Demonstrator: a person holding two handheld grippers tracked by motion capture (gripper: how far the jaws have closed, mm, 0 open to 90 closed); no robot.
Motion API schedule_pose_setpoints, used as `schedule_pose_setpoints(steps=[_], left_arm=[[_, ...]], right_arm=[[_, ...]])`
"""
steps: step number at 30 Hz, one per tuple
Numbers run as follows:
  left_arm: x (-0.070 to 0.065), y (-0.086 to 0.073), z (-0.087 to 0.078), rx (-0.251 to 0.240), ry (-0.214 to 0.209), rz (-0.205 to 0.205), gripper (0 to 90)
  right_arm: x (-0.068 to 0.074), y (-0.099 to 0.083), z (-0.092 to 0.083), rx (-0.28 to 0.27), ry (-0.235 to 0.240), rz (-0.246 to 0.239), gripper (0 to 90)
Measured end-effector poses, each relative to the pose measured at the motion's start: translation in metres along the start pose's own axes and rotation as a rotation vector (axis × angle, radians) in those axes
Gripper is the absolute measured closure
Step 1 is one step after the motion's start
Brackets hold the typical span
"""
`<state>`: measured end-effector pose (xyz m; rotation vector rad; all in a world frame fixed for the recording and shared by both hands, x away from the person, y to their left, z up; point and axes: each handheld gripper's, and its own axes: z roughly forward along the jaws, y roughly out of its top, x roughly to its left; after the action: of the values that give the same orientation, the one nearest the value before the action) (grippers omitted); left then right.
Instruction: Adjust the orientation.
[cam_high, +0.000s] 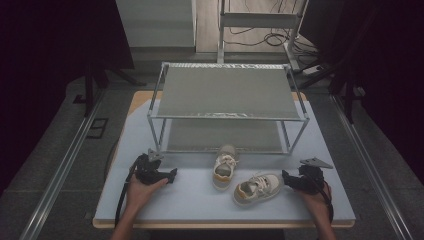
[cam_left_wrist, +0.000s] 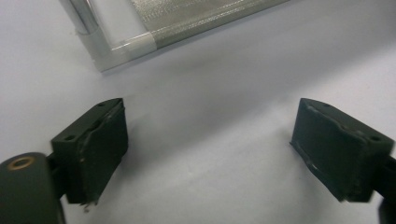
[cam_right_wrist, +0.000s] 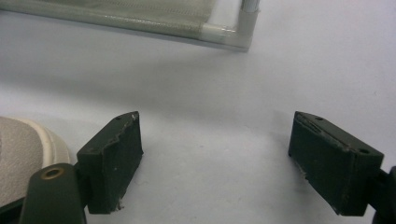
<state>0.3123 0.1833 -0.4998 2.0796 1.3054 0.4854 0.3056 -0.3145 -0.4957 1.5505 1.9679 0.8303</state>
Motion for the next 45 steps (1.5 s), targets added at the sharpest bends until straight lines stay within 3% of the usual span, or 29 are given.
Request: schedule_pose_setpoints(steps=[3,10,15,21,26,31,35,45], left_arm=[[-0.005,0.0,-0.006,-0.003,0.03,0.007,19.7],[-0.006,-0.004,-0.022,-0.047,-0.013,-0.038,18.2],[-0.007,-0.008,-0.028,-0.086,-0.028,-0.065,24.0],[-0.017,-0.009,-0.038,-0.107,-0.055,-0.054,27.7],[-0.022,-0.008,-0.042,-0.108,-0.072,-0.033,27.6],[-0.022,-0.007,-0.039,-0.098,-0.082,-0.032,27.4],[-0.022,-0.008,-0.037,-0.089,-0.092,-0.028,27.1],[-0.02,-0.01,-0.041,-0.089,-0.092,-0.047,26.6]], right_arm=[[0.0,0.0,0.0,0.0,0.001,-0.001,16.7],[-0.001,-0.001,-0.003,-0.017,-0.001,0.017,22.3],[-0.003,-0.006,-0.023,-0.072,0.036,0.054,34.0],[0.002,-0.02,-0.061,-0.137,0.143,0.036,61.6],[0.027,-0.035,-0.08,-0.139,0.244,0.006,78.0],[0.048,-0.047,-0.074,-0.083,0.302,-0.011,86.5],[0.059,-0.048,-0.061,-0.046,0.294,-0.02,87.3],[0.052,-0.017,-0.039,-0.04,0.26,0.004,87.2]])
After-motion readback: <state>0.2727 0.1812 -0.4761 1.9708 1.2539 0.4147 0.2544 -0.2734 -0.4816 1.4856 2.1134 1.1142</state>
